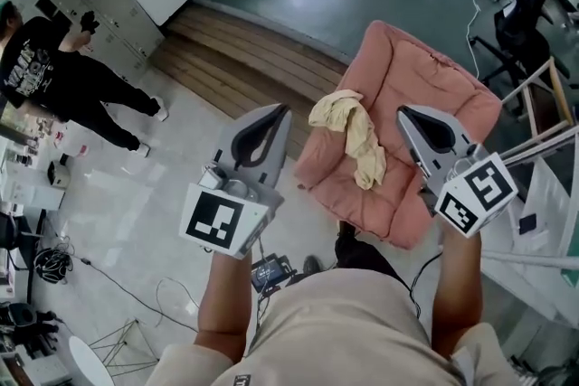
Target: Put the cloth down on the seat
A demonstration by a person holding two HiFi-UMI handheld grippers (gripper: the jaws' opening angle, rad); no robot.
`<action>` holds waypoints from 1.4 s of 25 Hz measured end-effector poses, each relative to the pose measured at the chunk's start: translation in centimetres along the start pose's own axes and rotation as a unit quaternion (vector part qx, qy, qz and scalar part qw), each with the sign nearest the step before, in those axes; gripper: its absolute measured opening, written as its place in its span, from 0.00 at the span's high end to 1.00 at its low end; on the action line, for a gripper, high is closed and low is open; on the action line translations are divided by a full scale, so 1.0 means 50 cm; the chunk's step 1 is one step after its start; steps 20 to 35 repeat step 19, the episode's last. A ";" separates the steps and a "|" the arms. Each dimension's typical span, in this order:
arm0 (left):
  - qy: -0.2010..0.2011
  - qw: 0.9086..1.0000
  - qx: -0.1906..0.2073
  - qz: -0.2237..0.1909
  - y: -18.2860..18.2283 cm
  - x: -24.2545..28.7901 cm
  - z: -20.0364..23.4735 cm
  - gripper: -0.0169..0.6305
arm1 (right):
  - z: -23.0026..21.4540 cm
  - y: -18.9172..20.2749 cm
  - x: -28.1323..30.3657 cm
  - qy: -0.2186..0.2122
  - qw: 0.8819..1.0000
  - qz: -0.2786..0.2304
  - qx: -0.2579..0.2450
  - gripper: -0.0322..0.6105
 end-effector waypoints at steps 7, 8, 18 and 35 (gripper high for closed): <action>0.016 1.000 0.017 -0.007 -0.033 -0.025 -0.061 0.96 | 0.026 -0.018 -0.069 0.010 1.000 -0.007 -0.015 0.96; 0.018 1.000 0.016 -0.008 -0.036 -0.025 -0.066 0.96 | 0.028 -0.022 -0.074 0.011 1.000 -0.007 -0.016 0.96; 0.021 0.999 0.020 -0.014 -0.066 -0.052 -0.087 0.96 | 0.048 -0.042 -0.105 0.015 1.000 -0.006 -0.021 0.96; 0.021 0.999 0.021 -0.015 -0.068 -0.055 -0.089 0.96 | 0.051 -0.042 -0.107 0.015 1.000 -0.006 -0.021 0.96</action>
Point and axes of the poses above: the fingertips, and each gripper's own axes: x forward along the fingers, z to its left, y out of its underside, the point moved 3 cm from there along -x, backward along the fingers, and after that the axes turned 13 degrees about y, right-handed, at the moved point
